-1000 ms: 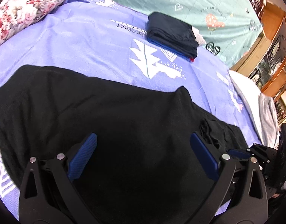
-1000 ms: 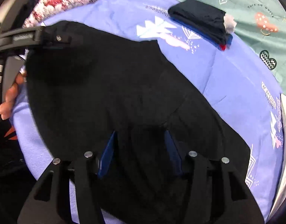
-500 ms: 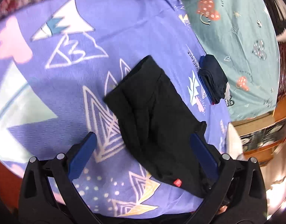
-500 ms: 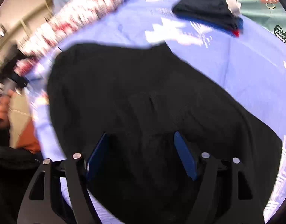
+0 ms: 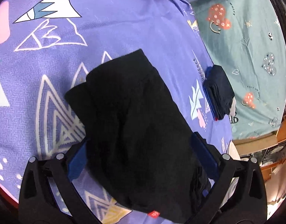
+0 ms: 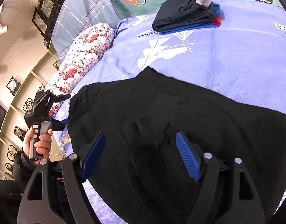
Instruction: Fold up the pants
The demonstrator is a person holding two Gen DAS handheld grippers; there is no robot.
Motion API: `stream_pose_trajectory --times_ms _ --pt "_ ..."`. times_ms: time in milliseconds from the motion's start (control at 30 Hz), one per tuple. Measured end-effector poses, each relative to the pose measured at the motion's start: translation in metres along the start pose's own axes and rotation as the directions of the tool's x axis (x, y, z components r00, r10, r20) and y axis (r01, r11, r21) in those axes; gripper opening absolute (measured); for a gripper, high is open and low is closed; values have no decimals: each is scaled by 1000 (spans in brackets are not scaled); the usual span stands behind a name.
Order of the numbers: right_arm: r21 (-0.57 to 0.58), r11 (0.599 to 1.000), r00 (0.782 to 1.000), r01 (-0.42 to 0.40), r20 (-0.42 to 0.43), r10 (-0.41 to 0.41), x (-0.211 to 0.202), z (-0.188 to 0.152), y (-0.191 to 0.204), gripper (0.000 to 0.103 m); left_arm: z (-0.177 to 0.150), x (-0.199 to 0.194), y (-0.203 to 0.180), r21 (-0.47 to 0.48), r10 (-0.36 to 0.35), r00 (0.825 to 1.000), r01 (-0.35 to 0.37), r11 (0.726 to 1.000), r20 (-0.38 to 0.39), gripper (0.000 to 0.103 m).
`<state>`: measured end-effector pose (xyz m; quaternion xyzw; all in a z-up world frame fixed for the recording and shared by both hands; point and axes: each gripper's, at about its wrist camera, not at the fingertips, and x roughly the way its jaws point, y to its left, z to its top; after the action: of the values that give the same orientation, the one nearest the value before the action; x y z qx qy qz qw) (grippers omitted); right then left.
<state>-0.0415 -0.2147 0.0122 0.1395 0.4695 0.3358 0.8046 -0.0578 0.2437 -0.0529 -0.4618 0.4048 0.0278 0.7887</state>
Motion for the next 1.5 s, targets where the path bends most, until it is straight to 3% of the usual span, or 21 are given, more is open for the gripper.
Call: stream_pose_trajectory --times_ms 267,333,367,400,500,700,800,867,933,1000,1067,1100,1133,1167,1200,1267,1333,1367,1400,1433,1500 --pt "16 1000 1000 2 9 -2 -10 -5 -6 79 9 10 -3 28 -7 1000 6 1000 26 98" --pt "24 1000 1000 2 12 -2 -11 -5 -7 79 6 7 0 24 -21 999 20 1000 30 82" --pt "25 1000 1000 4 10 -4 -11 -5 -7 79 6 7 5 0 -49 999 49 999 19 39" --pt "24 1000 1000 5 6 -6 -10 -5 -7 79 6 9 17 -55 -71 998 70 996 -2 23" --pt "21 1000 1000 10 5 -10 -10 -5 -6 79 7 15 33 -125 -120 993 117 985 -16 23" --pt "35 999 999 28 35 -29 -17 -5 -7 79 5 7 19 -97 -130 991 131 987 18 21" --pt "34 999 993 39 108 -42 -32 -6 -6 79 -4 -5 -15 52 -93 993 89 995 72 20" --pt "34 998 984 60 165 -65 -46 -7 -7 79 -19 -15 -51 196 -101 991 81 977 93 19" --pt "56 995 972 88 215 -98 -67 -9 -13 79 -44 -25 -97 359 -138 987 101 928 77 18" --pt "97 990 960 99 252 -121 -89 -10 -23 79 -83 -28 -146 529 -179 984 149 835 7 18" --pt "140 986 947 86 296 -124 -118 -13 -35 79 -128 -20 -184 668 -175 981 187 720 -85 18" --pt "151 985 943 83 309 -126 -128 -13 -38 79 -162 -7 -204 735 -147 975 221 641 -165 18" --pt "161 984 940 71 318 -120 -140 -15 -42 83 -180 4 -212 762 -116 969 245 599 -220 18" --pt "171 985 941 34 326 -89 -151 -17 -47 95 -210 29 -221 796 -43 952 278 537 -303 19" --pt "187 982 944 3 324 -64 -157 -19 -53 102 -230 50 -223 813 26 935 293 504 -353 21" --pt "238 970 958 -55 287 -16 -159 -24 -67 102 -249 80 -219 818 122 905 302 490 -407 23" --pt "286 955 976 -77 219 13 -146 -27 -77 102 -250 78 -220 827 100 916 299 477 -389 26" --pt "298 952 984 -64 177 11 -137 -29 -80 102 -248 72 -223 824 84 916 310 475 -393 40" --pt "301 952 988 -56 152 10 -131 -31 -80 102 -248 69 -224 822 77 915 317 473 -397 74" --pt "307 950 992 -65 123 28 -121 -31 -80 102 -247 63 -226 825 64 918 320 466 -392 89" --pt "313 945 994 -92 89 67 -106 -29 -76 102 -248 53 -230 839 57 921 323 438 -384 97"
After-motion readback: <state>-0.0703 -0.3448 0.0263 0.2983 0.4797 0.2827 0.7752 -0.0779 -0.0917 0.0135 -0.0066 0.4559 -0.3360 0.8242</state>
